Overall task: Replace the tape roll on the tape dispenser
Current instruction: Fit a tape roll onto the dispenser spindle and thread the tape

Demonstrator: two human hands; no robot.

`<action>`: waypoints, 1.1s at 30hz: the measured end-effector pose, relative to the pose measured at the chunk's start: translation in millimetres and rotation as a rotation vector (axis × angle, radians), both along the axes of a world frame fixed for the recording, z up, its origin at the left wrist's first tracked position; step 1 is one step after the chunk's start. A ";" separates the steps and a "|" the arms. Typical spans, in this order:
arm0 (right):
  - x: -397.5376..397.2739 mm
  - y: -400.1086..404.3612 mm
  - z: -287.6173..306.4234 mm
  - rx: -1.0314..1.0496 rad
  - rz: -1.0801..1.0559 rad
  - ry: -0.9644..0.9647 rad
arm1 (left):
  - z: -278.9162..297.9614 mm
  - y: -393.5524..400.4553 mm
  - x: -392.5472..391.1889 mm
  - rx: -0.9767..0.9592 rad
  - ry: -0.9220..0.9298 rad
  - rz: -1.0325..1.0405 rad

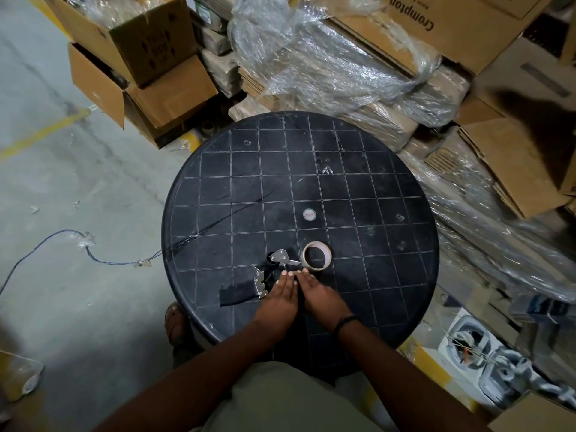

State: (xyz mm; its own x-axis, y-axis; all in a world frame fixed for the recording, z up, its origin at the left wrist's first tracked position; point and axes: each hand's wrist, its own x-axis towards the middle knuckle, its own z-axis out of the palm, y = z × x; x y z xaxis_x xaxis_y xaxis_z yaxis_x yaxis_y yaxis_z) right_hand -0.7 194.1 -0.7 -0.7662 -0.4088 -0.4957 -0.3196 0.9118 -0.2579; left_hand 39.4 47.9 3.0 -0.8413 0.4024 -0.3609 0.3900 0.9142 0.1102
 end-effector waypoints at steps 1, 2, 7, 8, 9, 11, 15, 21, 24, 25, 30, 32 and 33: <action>0.2 -0.2 -1.4 0.015 0.006 0.003 | -1.5 3.1 0.5 -0.008 -0.053 -0.020; 0.2 -0.9 -2.1 0.033 0.009 0.000 | -4.2 5.3 1.4 -0.014 -0.073 -0.022; 1.6 -5.2 3.6 0.071 -0.019 -0.002 | -11.2 7.8 2.1 0.008 -0.077 -0.031; 2.2 -5.6 4.3 0.075 -0.014 0.006 | -13.1 8.1 2.7 -0.020 -0.084 -0.039; 2.3 -6.0 4.6 0.083 -0.009 0.006 | -17.3 8.3 3.0 -0.036 -0.096 -0.043; 1.1 -7.4 5.0 0.099 -0.012 -0.007 | -24.2 8.7 4.2 -0.042 -0.129 -0.022; -6.9 -9.4 0.7 0.134 -0.018 -0.035 | -16.5 8.8 3.1 -0.022 -0.146 0.001; -5.0 -21.0 -8.1 0.209 0.073 -0.044 | -27.8 -3.3 0.8 0.011 -0.122 -0.004; -2.8 -16.8 -8.6 0.179 0.064 -0.054 | -37.6 -4.6 2.1 -0.027 -0.069 -0.087; -2.4 -15.3 -8.2 0.180 0.064 -0.049 | -38.1 -4.5 0.2 -0.027 -0.064 -0.118; -3.9 -14.2 -11.8 0.197 0.050 -0.091 | -53.0 -5.8 -7.6 -0.122 -0.093 -0.221; -5.0 -13.3 -13.0 0.188 0.035 -0.102 | -56.9 -7.2 -11.0 -0.113 -0.151 -0.225; -4.9 -14.0 -11.7 0.191 0.023 -0.102 | -57.9 -7.9 -11.7 -0.071 -0.188 -0.214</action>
